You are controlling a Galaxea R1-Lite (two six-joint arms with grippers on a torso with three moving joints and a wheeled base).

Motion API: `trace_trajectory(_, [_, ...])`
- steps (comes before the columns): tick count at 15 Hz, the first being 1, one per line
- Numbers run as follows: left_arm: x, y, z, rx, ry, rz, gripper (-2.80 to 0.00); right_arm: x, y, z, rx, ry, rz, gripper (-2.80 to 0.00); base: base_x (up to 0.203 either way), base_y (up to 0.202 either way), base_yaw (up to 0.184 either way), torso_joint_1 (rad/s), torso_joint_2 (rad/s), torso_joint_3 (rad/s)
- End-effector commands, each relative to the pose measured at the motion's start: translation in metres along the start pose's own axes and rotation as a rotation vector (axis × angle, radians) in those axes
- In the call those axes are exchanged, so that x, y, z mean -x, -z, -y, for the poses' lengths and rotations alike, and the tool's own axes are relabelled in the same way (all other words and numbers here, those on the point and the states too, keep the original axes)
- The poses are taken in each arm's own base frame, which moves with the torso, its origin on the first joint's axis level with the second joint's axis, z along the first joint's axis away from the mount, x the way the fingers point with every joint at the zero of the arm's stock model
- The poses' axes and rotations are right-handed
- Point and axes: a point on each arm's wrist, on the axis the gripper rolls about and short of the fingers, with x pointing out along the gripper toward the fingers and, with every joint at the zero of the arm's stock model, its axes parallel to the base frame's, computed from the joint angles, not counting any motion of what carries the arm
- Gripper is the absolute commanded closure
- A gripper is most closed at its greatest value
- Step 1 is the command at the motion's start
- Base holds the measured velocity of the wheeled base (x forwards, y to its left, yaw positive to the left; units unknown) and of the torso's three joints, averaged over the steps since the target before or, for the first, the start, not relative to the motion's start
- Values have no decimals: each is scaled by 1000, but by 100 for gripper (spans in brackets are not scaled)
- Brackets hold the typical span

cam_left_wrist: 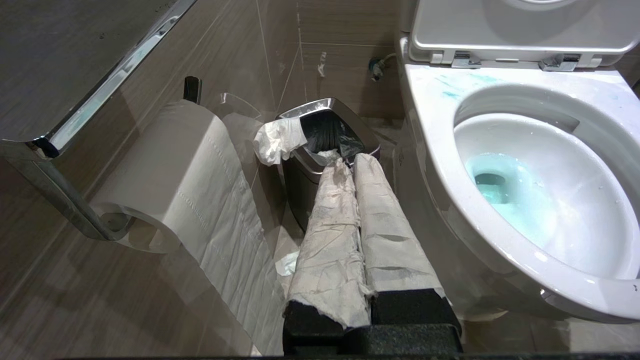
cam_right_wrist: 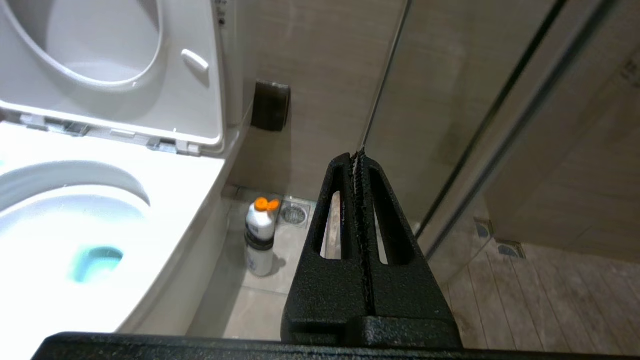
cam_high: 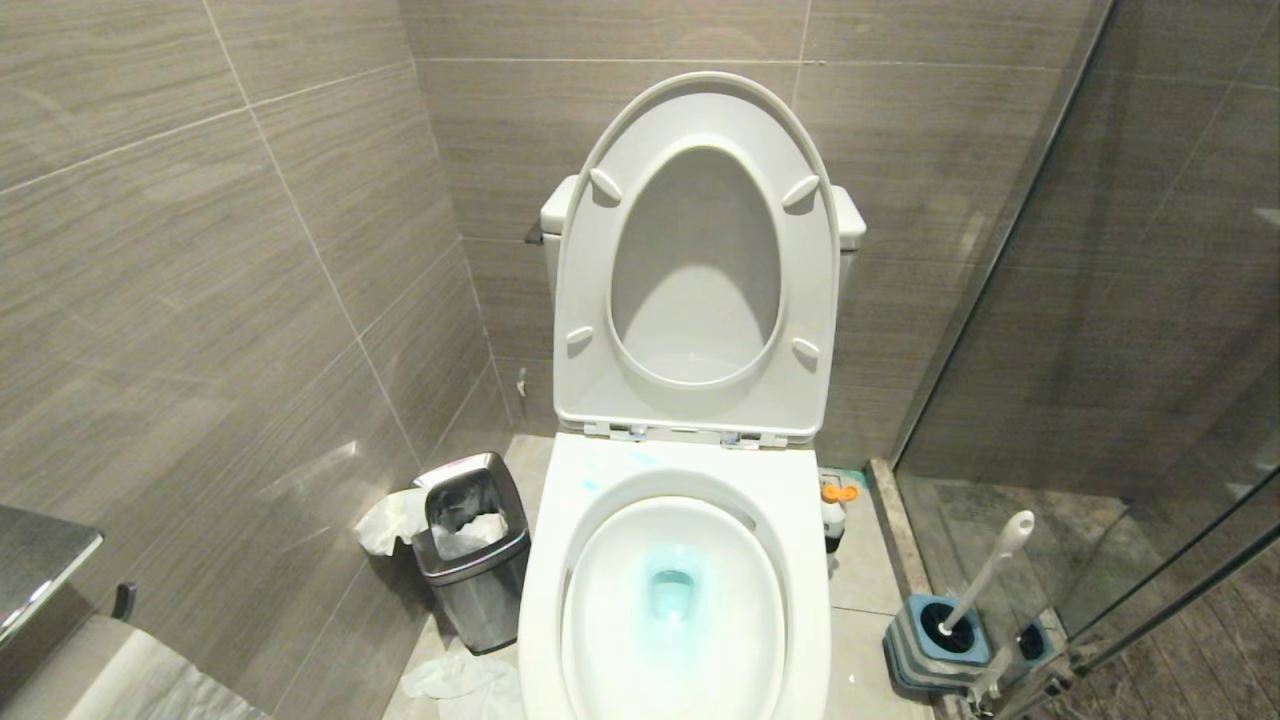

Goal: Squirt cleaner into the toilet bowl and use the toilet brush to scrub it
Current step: Flush the toilet

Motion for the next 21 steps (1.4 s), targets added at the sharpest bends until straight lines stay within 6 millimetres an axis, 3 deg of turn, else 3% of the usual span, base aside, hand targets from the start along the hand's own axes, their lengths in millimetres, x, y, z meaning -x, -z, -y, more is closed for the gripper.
trace_trajectory(1, [0, 0, 0, -1, 1, 0, 0, 36, 11, 1, -5, 5, 58, 0, 0, 0, 0, 0, 0, 0])
trace_trajectory(6, [0, 0, 0, 0, 2, 0, 0, 73, 56, -2, -12, -27, -59, 0, 0, 0, 0, 0, 0, 0])
trace_trajectory(8, [0, 0, 0, 1, -1, 0, 0, 76, 67, -3, -57, -35, -124, 0, 0, 0, 0, 0, 0, 0])
trace_trajectory(12, [0, 0, 0, 1, -1, 0, 0, 73, 77, -7, -77, -111, -137, 0, 0, 0, 0, 0, 0, 0])
trace_trajectory(21, [0, 0, 0, 1, -1, 0, 0, 72, 77, -6, -168, -83, -120, 0, 0, 0, 0, 0, 0, 0])
